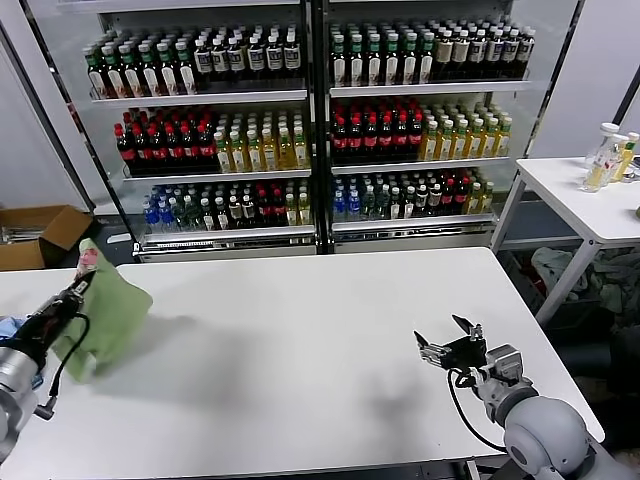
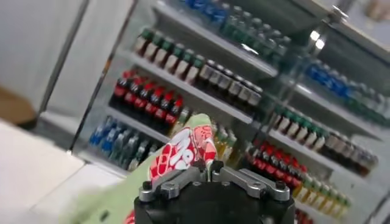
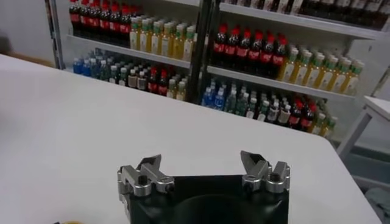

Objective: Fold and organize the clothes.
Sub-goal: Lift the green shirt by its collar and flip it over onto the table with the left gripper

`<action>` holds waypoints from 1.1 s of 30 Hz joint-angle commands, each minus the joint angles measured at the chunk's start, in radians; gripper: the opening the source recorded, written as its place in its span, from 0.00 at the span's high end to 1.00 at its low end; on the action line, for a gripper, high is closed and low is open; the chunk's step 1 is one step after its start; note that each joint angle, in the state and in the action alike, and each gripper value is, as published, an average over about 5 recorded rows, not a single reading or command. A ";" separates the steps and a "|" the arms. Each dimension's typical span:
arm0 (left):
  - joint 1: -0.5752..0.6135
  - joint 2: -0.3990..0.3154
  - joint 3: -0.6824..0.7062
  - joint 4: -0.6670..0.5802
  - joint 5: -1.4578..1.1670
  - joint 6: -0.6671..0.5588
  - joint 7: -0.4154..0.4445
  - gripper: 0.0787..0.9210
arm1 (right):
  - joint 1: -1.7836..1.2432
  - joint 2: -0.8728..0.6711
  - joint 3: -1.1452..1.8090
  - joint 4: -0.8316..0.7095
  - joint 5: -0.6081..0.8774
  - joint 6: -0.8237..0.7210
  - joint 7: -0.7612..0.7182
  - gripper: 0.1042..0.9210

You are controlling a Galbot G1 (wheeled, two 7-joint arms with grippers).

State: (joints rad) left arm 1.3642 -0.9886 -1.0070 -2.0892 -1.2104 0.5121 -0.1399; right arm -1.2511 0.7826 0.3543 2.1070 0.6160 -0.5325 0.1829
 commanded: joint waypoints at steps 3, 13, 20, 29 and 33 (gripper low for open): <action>-0.033 -0.113 0.606 0.123 0.935 -0.154 0.059 0.98 | -0.030 0.001 0.035 0.004 0.000 0.006 -0.003 0.12; -0.090 -0.171 0.805 0.003 0.946 -0.099 0.042 0.98 | -0.030 -0.004 0.059 -0.006 0.007 0.017 -0.006 0.12; -0.203 -0.243 0.903 0.168 0.920 -0.104 0.023 0.98 | -0.023 0.000 0.054 -0.001 0.008 0.019 -0.008 0.12; -0.311 -0.282 1.010 0.280 0.931 -0.175 0.095 0.96 | -0.041 0.001 0.083 0.021 0.014 0.014 -0.010 0.12; -0.303 -0.288 1.011 0.305 0.924 -0.225 0.146 0.85 | -0.043 0.001 0.086 0.025 0.015 0.014 -0.013 0.12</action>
State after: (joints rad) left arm 1.1389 -1.2331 -0.1284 -1.9050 -0.3245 0.3729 -0.0751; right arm -1.2885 0.7830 0.4288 2.1258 0.6300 -0.5174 0.1714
